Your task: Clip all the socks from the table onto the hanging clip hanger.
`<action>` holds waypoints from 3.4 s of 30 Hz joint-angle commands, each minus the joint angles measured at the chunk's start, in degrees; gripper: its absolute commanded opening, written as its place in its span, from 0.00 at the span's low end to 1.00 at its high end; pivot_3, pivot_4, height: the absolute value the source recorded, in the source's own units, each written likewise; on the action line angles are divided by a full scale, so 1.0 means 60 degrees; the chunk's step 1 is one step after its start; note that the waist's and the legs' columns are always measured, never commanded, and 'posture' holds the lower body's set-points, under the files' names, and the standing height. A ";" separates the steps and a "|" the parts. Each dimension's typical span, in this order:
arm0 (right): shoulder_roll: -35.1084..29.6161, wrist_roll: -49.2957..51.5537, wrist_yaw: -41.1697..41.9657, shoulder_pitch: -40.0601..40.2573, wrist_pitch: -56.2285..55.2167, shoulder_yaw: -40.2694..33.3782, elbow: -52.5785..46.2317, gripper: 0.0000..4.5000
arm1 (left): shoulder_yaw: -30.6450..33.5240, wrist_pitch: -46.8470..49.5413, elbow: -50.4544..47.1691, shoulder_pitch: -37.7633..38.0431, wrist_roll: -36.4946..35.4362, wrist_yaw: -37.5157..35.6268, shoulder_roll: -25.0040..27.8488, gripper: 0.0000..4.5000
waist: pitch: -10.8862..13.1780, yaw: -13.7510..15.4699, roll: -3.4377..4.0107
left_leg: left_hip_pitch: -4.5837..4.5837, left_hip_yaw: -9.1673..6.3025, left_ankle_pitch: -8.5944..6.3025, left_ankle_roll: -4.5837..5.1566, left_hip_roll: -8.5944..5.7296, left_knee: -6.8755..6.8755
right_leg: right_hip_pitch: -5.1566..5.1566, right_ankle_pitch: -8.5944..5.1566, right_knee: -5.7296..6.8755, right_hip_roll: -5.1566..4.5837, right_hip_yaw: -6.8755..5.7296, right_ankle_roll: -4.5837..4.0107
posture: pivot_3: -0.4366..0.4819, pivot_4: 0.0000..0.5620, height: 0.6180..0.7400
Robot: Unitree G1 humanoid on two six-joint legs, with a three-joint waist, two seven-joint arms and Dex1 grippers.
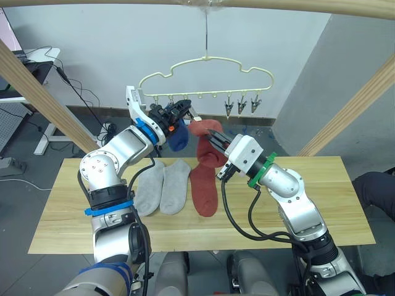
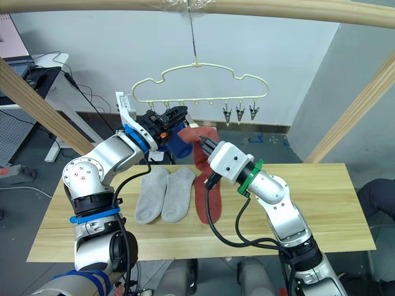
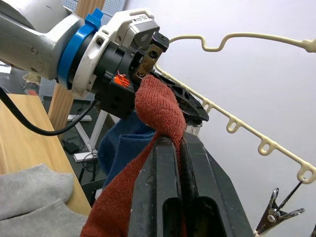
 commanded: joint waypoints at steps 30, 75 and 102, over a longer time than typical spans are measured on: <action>0.0239 -0.0132 -0.0311 -0.0214 -0.0887 0.0203 0.0697 0.00 | -0.0389 -0.0163 -0.0702 0.0192 -0.1131 -0.0373 0.0426 0.70 | 0.0026 0.0034 -0.0011 | -0.0010 -0.0001 0.0000 -0.0002 0.0003 -0.0005 | -0.0005 0.0000 -0.0014 -0.0005 -0.0003 0.0000 | 0.53 0.46 1.00; 0.1435 0.2268 -0.2117 -0.1163 0.4114 -0.2146 0.0460 0.99 | -0.2634 -0.5632 -0.5444 0.5065 0.5207 -0.8614 0.4214 1.00 | 0.0096 0.0217 0.0062 | -0.0068 0.0011 0.0015 -0.0029 0.0004 -0.0142 | -0.0089 0.0000 -0.0090 0.0000 0.0008 -0.0002 | 0.57 0.50 1.00; 0.2265 0.2420 -0.2314 -0.2175 0.3708 -0.2072 0.1514 0.99 | -0.2305 -0.6249 -0.5648 0.5490 0.5689 -0.8065 0.3940 1.00 | 0.0095 0.0202 0.0061 | -0.0081 0.0025 0.0028 -0.0038 0.0012 -0.0132 | -0.0182 0.0001 0.0025 0.0002 0.0024 -0.0003 | 0.60 0.46 1.00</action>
